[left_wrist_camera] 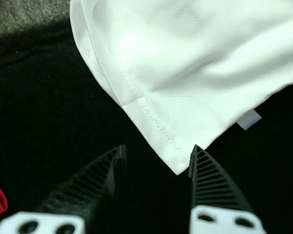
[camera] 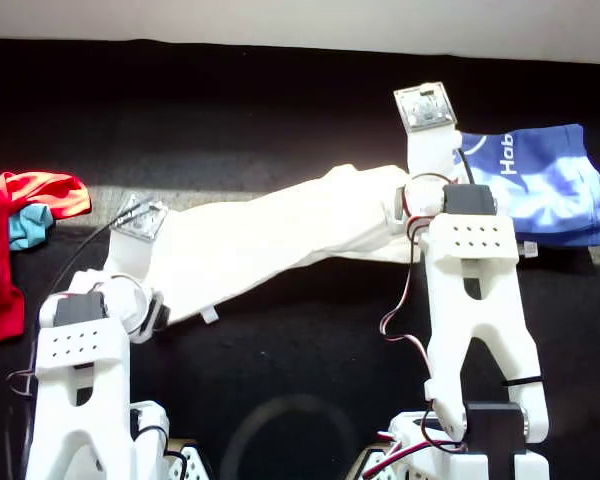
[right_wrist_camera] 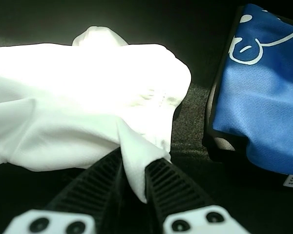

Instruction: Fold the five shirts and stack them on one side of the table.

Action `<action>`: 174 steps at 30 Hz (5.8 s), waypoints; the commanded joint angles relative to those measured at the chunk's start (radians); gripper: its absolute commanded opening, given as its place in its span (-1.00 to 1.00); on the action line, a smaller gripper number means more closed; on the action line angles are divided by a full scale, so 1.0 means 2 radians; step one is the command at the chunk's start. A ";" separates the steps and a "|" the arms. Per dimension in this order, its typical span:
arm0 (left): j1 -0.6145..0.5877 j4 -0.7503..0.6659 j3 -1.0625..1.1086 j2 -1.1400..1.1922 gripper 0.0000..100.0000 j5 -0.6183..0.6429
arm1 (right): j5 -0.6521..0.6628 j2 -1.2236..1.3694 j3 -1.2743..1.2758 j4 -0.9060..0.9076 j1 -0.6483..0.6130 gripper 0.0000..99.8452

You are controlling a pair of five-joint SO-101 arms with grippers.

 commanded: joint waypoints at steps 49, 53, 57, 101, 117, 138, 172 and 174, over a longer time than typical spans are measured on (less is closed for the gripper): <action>0.043 -0.105 0.035 0.125 -0.57 0.118 | 0.004 -0.023 -0.003 -0.004 -0.004 -0.99; 0.043 -0.084 -0.018 0.194 -0.60 0.118 | 0.004 -0.023 -0.001 -0.004 -0.004 -0.99; 0.044 -0.081 -0.033 0.196 -0.77 0.118 | 0.004 -0.023 0.000 -0.003 -0.004 -0.99; 0.069 0.239 -0.633 -0.027 -0.98 0.145 | 0.001 -0.260 -0.295 0.001 -0.001 -0.99; 0.067 0.242 -0.813 -0.030 -0.98 0.145 | 0.002 -0.341 -0.302 0.022 0.021 -0.99; 0.067 0.241 -0.844 -0.029 -0.98 0.145 | 0.016 -0.391 -0.303 0.018 0.056 -0.99; 0.068 0.301 -0.663 -0.026 -0.98 0.145 | 0.012 -0.327 -0.173 0.000 0.053 -0.99; 0.068 0.261 -0.581 -0.026 -0.98 0.145 | 0.015 -0.309 -0.107 -0.049 0.049 -0.99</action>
